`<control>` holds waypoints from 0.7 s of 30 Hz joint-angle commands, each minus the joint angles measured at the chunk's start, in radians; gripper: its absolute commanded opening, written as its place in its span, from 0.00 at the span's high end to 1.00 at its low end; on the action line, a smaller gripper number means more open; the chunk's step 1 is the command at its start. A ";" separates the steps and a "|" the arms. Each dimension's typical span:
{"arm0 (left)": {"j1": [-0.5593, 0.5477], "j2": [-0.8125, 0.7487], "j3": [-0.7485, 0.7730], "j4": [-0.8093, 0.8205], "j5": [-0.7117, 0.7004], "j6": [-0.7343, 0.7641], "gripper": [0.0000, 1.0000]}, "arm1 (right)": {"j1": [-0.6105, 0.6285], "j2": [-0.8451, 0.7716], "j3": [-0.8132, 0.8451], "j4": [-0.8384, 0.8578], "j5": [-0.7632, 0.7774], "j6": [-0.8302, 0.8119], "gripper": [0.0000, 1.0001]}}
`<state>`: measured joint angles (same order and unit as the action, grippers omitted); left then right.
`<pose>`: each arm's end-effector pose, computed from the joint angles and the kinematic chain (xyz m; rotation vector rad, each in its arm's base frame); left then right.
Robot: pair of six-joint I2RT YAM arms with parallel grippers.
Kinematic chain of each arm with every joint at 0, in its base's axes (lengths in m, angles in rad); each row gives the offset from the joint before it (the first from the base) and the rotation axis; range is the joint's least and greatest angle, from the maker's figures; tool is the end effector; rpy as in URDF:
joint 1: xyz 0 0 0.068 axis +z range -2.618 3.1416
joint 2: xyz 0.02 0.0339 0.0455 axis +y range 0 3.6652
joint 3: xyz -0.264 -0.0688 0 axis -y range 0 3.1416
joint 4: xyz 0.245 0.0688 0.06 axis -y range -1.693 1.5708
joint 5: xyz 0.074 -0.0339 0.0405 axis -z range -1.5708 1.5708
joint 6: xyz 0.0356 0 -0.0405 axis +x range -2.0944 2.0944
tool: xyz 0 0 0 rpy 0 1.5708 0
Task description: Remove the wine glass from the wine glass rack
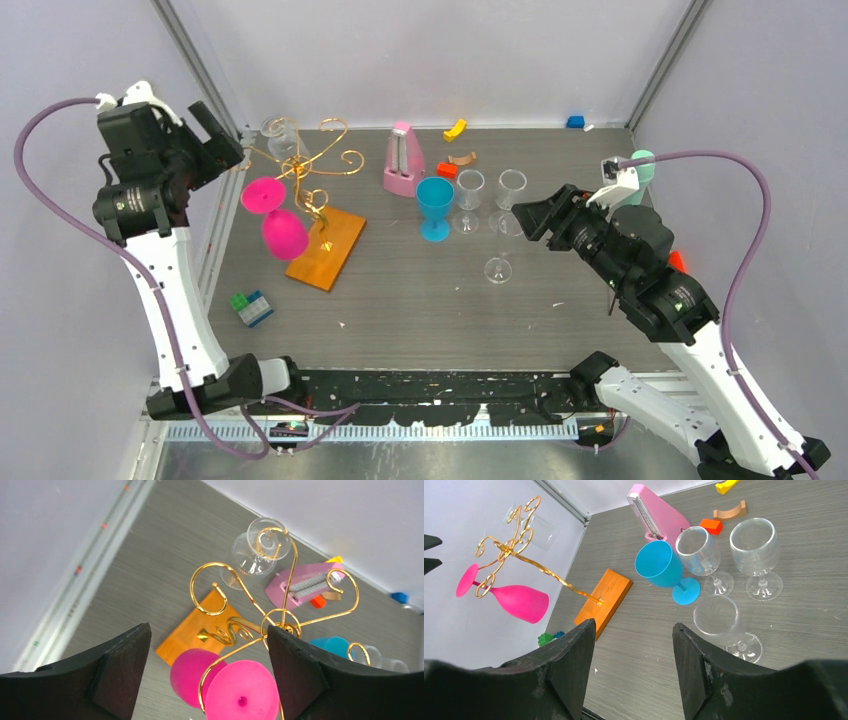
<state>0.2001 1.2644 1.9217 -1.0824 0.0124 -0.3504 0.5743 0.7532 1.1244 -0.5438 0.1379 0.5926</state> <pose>0.1937 0.0388 0.5172 -0.5352 1.9245 -0.1091 0.1215 0.0728 0.4201 0.1207 1.7952 0.7284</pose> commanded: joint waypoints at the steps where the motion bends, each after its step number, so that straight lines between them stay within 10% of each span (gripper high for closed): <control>1: 0.156 -0.051 -0.048 0.037 0.392 -0.114 0.18 | 0.004 0.003 -0.011 0.051 -0.014 0.000 0.37; 12: 0.253 -0.223 -0.259 0.150 0.487 -0.274 0.51 | 0.004 0.026 -0.004 0.058 -0.011 -0.020 0.37; 21: 0.253 -0.244 -0.336 0.161 0.434 -0.305 0.46 | 0.004 0.025 -0.016 0.070 -0.017 -0.020 0.37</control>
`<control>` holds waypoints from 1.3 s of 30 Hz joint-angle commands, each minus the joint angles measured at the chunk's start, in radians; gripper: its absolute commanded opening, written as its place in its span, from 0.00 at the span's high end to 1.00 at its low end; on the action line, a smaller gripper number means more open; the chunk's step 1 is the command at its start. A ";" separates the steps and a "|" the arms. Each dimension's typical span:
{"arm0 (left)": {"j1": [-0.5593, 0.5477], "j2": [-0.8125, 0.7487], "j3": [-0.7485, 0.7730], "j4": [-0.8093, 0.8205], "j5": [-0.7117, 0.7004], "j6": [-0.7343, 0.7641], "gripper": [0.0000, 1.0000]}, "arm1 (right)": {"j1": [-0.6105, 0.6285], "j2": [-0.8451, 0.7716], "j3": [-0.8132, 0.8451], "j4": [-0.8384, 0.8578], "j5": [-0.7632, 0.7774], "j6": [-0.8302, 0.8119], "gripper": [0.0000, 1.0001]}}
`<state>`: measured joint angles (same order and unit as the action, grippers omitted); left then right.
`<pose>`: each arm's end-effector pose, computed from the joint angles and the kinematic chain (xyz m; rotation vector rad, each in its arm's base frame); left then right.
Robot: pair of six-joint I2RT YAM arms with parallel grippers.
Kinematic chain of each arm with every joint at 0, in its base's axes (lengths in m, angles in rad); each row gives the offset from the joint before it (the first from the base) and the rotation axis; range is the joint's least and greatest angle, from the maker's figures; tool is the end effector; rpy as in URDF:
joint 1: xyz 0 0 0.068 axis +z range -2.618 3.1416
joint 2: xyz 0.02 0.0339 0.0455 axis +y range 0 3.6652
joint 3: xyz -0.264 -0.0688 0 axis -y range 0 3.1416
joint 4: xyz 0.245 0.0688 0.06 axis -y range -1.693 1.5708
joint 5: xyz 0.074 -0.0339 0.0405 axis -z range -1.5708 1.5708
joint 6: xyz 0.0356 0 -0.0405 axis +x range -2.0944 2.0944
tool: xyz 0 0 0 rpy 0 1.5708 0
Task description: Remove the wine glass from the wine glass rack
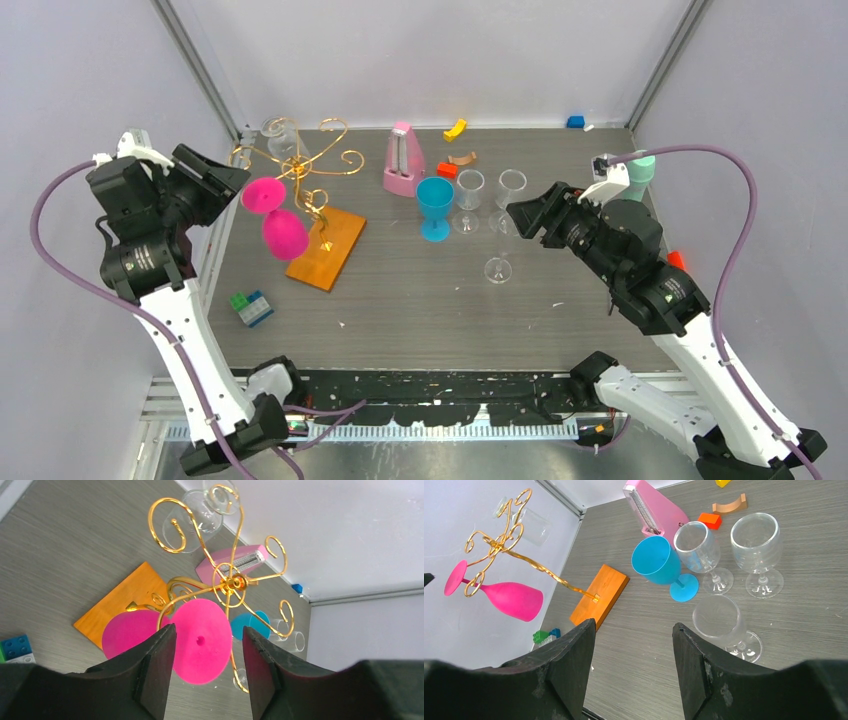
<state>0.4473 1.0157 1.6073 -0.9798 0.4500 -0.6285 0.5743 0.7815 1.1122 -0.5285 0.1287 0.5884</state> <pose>0.1410 0.0505 0.4842 -0.7366 1.8156 -0.5591 0.1301 0.0787 0.4143 0.1091 1.8218 0.7220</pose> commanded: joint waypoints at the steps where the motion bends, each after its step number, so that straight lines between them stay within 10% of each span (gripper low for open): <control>1: 0.007 0.004 -0.025 0.059 -0.010 -0.027 0.46 | 0.004 -0.002 -0.004 0.055 -0.008 -0.015 0.37; 39: 0.006 -0.004 -0.097 0.079 0.013 -0.071 0.49 | 0.004 -0.041 -0.042 0.087 -0.014 -0.018 0.37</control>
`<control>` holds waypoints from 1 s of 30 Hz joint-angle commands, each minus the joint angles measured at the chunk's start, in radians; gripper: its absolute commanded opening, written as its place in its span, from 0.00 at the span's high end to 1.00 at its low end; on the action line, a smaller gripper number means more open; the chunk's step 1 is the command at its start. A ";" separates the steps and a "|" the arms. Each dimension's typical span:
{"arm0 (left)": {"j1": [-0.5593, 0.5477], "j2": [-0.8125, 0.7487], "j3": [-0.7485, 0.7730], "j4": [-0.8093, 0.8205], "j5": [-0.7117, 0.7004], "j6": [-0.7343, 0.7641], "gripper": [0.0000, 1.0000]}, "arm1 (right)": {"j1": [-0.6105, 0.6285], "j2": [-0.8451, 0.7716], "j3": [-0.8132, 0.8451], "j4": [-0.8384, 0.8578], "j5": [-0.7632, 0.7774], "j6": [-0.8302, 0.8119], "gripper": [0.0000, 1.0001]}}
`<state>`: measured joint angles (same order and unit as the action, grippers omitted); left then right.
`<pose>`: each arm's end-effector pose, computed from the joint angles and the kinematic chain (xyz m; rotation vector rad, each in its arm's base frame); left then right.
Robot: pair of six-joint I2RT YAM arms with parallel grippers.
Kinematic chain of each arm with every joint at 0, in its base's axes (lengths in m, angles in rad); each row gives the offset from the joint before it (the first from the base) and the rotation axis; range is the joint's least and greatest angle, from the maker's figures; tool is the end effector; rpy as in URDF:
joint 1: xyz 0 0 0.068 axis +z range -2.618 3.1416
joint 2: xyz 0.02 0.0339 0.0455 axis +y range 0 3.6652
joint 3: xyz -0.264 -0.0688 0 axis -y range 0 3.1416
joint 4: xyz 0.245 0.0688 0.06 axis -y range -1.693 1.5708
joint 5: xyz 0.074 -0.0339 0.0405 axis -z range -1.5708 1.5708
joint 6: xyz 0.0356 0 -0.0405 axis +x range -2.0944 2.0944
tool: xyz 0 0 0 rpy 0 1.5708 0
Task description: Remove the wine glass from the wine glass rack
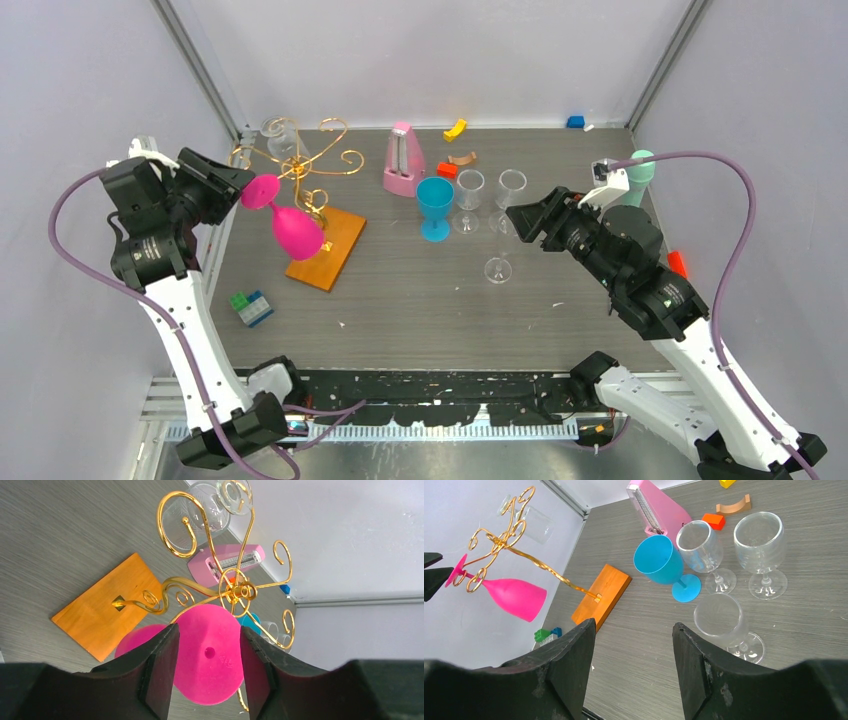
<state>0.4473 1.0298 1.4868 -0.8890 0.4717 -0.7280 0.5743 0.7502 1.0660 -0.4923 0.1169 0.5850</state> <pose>0.1634 0.0604 0.4575 -0.8476 1.8239 -0.6510 0.1272 0.0773 0.4074 0.0980 1.8029 0.7389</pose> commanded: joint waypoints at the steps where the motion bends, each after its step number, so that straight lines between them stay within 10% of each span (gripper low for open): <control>1: 0.006 -0.021 0.026 -0.022 -0.018 0.037 0.49 | 0.004 -0.010 0.005 0.050 -0.002 -0.014 0.37; 30: 0.005 -0.068 0.026 -0.128 -0.141 0.127 0.35 | 0.004 0.001 -0.007 0.068 -0.021 -0.013 0.37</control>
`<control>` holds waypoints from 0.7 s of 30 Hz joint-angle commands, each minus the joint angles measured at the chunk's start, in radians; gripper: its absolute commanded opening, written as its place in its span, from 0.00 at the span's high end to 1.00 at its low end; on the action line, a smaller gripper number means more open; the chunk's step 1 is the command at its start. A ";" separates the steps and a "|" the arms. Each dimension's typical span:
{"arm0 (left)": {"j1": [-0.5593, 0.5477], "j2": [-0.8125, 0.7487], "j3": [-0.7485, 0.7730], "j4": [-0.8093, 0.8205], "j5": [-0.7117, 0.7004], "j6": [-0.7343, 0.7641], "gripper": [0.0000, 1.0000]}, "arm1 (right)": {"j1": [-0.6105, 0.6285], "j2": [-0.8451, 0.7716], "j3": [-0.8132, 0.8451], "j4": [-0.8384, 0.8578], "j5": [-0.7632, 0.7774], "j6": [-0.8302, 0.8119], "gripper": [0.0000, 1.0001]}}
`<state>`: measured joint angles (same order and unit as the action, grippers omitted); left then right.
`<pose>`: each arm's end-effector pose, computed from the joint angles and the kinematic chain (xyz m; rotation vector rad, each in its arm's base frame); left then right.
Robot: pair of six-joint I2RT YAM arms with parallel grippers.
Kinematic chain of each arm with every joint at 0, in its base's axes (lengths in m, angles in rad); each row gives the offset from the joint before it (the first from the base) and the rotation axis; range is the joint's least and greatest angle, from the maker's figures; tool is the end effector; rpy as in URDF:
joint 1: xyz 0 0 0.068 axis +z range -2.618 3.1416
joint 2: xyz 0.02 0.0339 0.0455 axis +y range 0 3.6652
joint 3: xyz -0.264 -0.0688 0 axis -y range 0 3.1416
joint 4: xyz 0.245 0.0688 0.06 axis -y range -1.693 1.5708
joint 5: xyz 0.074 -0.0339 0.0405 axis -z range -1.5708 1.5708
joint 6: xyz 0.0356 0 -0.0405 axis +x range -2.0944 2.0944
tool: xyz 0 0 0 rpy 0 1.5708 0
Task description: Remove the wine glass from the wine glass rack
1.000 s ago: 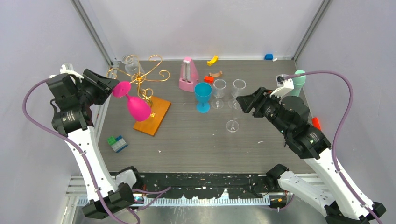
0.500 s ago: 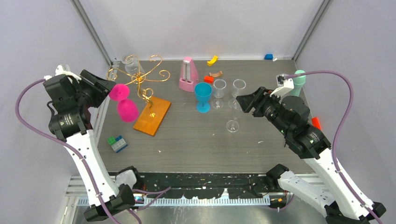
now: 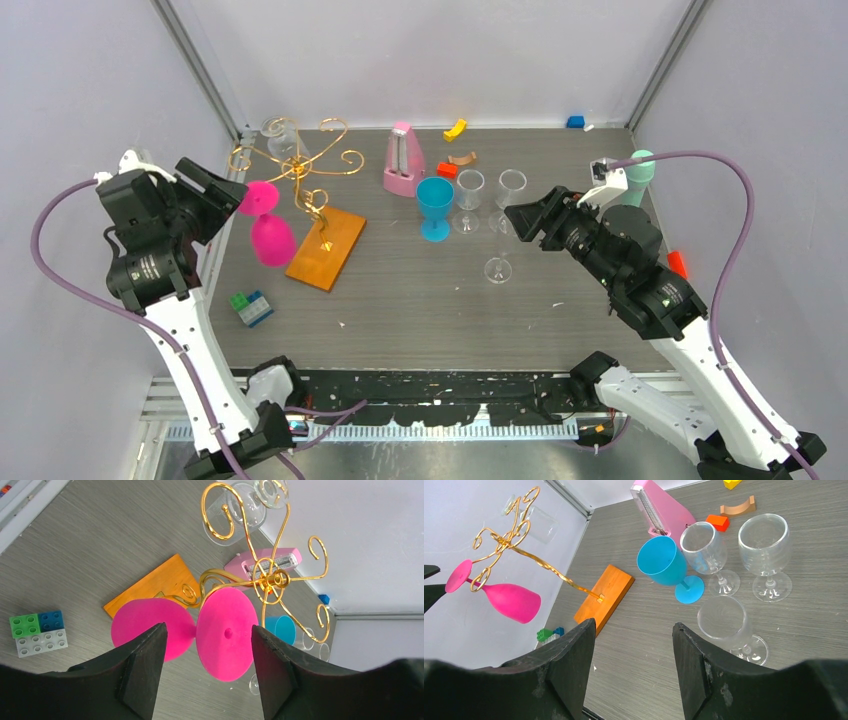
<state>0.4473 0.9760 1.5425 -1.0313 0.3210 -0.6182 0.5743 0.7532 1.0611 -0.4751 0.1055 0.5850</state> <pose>0.1337 0.0517 0.4660 -0.8551 1.8490 -0.4338 0.1285 0.0787 0.4073 0.0898 1.7960 0.7525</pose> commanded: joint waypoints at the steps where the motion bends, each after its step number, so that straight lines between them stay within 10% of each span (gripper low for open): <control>1: 0.005 -0.016 -0.040 0.020 0.026 0.012 0.36 | 0.004 -0.002 -0.003 0.051 -0.008 -0.012 0.37; 9: 0.005 -0.024 -0.092 0.025 0.090 -0.036 0.38 | 0.004 -0.003 -0.008 0.053 -0.007 -0.013 0.37; 21: 0.005 -0.037 -0.048 -0.031 0.007 -0.044 0.77 | 0.004 -0.003 -0.014 0.058 -0.006 -0.022 0.37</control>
<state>0.4473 0.9501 1.4548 -1.0332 0.3565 -0.6636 0.5743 0.7528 1.0466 -0.4706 0.1055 0.5816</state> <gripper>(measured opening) 0.302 0.631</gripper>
